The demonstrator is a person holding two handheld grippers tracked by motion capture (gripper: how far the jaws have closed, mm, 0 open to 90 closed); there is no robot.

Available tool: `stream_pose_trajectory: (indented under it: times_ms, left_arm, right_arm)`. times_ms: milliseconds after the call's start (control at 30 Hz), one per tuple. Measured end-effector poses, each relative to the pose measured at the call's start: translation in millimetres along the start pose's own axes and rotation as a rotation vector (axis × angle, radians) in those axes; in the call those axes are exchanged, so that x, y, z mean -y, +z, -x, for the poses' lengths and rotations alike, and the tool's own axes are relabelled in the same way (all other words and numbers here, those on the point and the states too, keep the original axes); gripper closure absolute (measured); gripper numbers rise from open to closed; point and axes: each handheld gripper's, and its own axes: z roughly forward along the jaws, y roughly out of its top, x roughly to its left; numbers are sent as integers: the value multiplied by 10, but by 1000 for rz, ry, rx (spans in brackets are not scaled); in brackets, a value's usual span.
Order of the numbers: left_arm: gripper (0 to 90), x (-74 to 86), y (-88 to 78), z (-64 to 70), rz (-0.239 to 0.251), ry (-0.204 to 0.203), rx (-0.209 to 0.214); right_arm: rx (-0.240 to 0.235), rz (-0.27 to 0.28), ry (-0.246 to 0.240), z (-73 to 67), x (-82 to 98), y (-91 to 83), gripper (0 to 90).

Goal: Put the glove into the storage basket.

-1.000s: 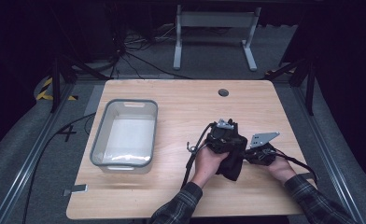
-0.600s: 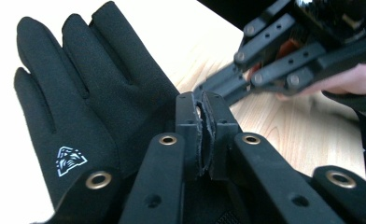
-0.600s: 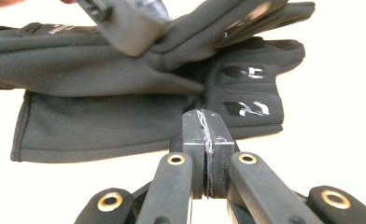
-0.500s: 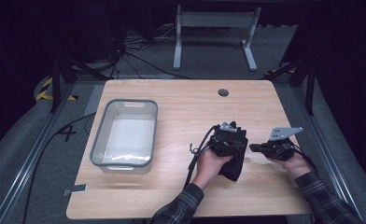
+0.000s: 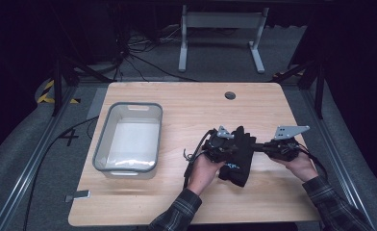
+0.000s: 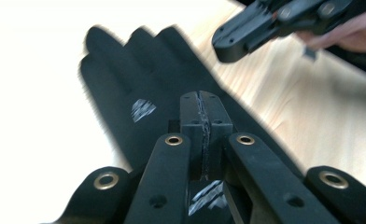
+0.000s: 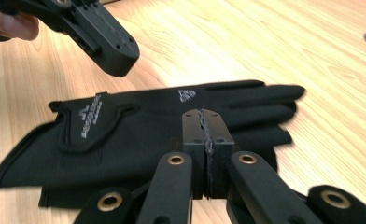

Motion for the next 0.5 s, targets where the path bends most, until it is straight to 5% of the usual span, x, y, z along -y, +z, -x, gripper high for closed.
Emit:
stream_pose_trajectory:
  times_ms: [367,500]
  left_arm:
    - [894,145,280,-42,-113,-1,0]
    - [895,174,392,-37,-145,12,-14]
  right_arm:
    - [11,-131,8,71,216,250,898]
    - [2,-132,13,83,248,270,898]
